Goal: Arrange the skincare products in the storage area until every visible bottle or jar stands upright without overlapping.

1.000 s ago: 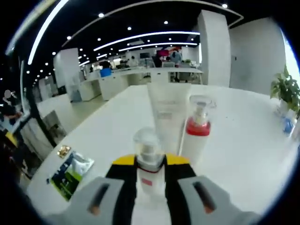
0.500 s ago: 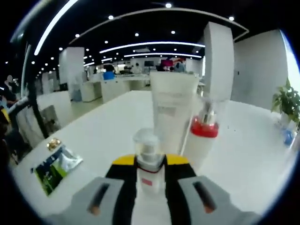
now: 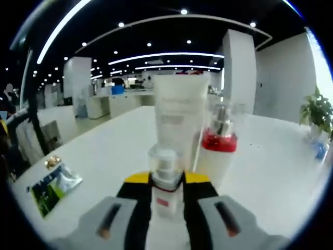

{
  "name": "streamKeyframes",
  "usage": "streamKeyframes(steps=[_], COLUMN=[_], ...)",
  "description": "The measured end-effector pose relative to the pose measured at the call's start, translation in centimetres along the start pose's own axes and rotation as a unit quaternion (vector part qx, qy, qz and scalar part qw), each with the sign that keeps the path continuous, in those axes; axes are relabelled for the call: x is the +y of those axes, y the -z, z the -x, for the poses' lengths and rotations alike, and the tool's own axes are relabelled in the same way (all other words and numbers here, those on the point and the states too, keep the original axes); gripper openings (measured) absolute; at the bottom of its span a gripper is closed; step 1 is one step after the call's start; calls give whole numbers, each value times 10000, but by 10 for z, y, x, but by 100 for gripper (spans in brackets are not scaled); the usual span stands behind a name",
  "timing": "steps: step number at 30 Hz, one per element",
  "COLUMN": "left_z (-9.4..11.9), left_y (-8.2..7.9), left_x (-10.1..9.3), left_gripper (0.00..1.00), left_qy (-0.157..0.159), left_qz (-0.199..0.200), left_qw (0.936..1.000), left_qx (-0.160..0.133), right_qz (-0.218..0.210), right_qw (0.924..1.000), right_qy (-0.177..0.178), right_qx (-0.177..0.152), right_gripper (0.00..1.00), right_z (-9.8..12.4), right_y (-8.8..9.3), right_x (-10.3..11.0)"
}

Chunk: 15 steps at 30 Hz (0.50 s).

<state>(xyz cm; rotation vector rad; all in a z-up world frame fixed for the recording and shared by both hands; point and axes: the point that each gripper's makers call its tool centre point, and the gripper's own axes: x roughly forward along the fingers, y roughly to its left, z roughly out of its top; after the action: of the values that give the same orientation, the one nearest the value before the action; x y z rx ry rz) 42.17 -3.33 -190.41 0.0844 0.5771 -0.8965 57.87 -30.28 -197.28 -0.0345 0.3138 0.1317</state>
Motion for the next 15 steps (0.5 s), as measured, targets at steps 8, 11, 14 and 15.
streamKeyframes(steps=[8,11,14,15], left_z=[-2,-2,-3,-3], left_y=[-3,-2,-3,-3], left_x=[-6,-9,-14,-15], left_gripper=[28,28,27,27], left_qy=[3,-12,-29,-35], left_qz=[5,31,45,52], left_qw=[10000,10000,10000,10000], left_qx=[-18,1,27,36], right_qz=[-29,15,-24,-50], right_qw=[9993,9990,9982,9973], right_qy=[-103,-156,-183,-155], right_qx=[352,412,573,710], right_gripper=[30,28,28,27], right_z=[4,5,8,9], right_y=[13,18,22,28], right_x=[5,2,4,2])
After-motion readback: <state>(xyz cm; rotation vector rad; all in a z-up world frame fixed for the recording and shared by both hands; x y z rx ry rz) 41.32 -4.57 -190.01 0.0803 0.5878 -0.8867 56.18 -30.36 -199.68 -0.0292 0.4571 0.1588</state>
